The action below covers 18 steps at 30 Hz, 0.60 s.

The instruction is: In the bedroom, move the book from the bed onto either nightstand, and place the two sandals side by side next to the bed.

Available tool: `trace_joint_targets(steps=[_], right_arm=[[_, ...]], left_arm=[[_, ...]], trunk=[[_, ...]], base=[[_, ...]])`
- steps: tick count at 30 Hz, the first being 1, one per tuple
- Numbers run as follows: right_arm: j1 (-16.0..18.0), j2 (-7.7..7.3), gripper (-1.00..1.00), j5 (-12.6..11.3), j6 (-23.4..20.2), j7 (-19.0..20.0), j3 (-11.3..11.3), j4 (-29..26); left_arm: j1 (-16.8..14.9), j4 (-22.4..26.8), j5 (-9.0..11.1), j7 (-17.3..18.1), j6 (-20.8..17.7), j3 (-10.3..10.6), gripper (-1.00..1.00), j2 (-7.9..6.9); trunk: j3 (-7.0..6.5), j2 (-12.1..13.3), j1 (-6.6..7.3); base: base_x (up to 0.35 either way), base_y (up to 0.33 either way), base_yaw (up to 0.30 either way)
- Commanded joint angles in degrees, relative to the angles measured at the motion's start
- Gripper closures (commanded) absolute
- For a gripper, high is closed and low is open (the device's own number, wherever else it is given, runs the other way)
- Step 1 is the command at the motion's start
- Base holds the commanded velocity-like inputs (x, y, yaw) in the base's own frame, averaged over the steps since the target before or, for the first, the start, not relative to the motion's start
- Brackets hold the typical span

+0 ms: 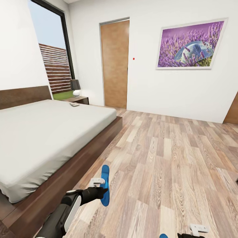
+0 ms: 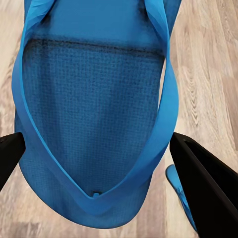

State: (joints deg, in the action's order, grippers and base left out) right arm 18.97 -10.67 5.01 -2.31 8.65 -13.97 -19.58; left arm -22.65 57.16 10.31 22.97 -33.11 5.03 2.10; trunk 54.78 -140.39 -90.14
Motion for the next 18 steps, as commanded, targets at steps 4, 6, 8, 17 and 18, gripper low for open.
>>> trace_joint_targets(steps=[4, 6, 8, 17, 18], right_arm=[[0.0, 0.04, -1.00, 0.5, -0.2, 0.4, -0.5, -0.1], [0.0, 0.04, -1.00, 0.5, -0.2, 0.4, -0.5, -0.1], [0.0, 0.04, -1.00, 0.5, -0.2, 0.4, -0.5, -0.1], [0.0, 0.04, -1.00, 0.6, -0.2, 0.4, -0.5, -0.1], [0.0, 0.04, -1.00, 0.6, -0.2, 0.4, -0.5, -0.1]], left_arm=[[0.0, 0.1, 0.5, -0.1, -0.5, 0.0, 1.00, 0.01], [0.0, 0.1, 0.5, -0.1, -0.5, 0.0, 1.00, 0.01], [0.0, 0.1, 0.5, -0.1, -0.5, 0.0, 1.00, 0.01], [0.0, 0.1, 0.5, -0.1, -0.5, 0.0, 1.00, 0.01], [0.0, 0.1, 0.5, -0.1, -0.5, 0.0, 1.00, 0.01]], trunk=[[0.78, -1.6, -0.87], [1.14, -2.4, -1.31], [1.54, -2.9, -1.56], [3.53, -3.0, -1.79], [3.75, -3.0, -1.81]], base=[[0.000, 0.000, 0.000], [0.000, 0.000, 0.000], [0.000, 0.000, 0.000], [0.000, 0.000, 0.000], [0.000, 0.000, 0.000]])
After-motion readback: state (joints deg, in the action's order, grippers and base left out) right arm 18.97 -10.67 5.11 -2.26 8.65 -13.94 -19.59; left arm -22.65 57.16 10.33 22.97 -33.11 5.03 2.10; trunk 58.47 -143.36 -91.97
